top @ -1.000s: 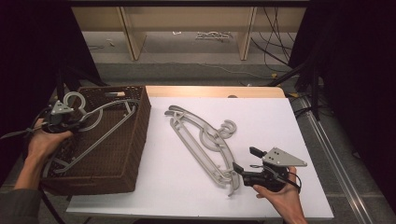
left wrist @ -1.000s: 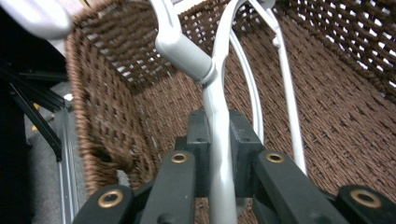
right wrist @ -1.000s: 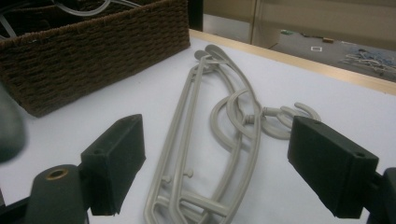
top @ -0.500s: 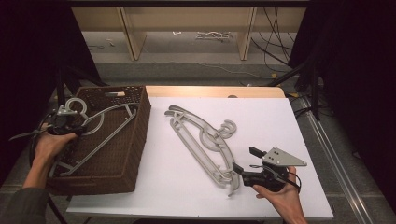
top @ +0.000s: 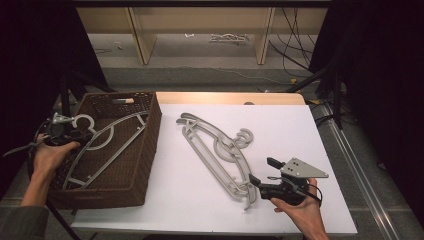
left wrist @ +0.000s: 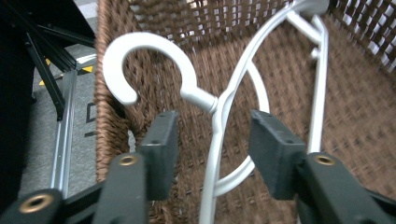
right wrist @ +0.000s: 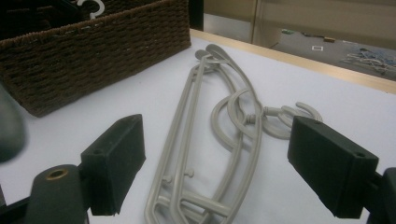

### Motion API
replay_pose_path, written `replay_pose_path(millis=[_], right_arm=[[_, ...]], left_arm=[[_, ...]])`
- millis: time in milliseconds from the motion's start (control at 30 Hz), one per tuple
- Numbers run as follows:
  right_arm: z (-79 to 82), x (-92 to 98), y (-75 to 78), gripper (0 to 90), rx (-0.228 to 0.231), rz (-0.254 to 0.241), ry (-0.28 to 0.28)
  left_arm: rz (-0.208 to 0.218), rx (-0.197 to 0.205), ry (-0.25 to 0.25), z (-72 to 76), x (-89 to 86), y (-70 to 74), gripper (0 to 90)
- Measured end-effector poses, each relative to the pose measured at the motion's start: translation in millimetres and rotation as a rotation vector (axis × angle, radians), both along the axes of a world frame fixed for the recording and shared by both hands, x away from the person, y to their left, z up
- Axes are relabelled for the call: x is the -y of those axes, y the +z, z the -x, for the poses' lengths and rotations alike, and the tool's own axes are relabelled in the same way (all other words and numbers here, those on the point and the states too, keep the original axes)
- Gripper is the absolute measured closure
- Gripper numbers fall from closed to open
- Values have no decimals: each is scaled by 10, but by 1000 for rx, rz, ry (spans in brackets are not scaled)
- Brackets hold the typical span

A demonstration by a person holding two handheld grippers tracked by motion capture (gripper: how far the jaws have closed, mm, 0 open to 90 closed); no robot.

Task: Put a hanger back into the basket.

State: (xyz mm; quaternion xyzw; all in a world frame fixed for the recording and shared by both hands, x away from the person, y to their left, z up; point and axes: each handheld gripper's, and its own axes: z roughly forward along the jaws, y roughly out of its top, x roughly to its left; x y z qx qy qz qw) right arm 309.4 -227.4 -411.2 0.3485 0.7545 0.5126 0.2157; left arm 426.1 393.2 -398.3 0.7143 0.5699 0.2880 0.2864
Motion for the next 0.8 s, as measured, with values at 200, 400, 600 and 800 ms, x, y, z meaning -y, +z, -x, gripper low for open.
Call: replay_pose_path(millis=[200, 400, 600, 800], right_arm=[[-1, 4, -3, 199, -1, 0, -3], [-2, -9, -15, 199, 12, -7, -12], [-1, -8, -11, 199, 11, -8, -11], [4, -3, -2, 199, 16, -12, -8]], left_arm=[[136, 74, -1, 151, 122, 221, 408], [226, 153, -74, 320, 406, 431, 357], [308, 246, -147, 472, 701, 550, 302], [337, 338, -224, 662, 1004, 589, 252]])
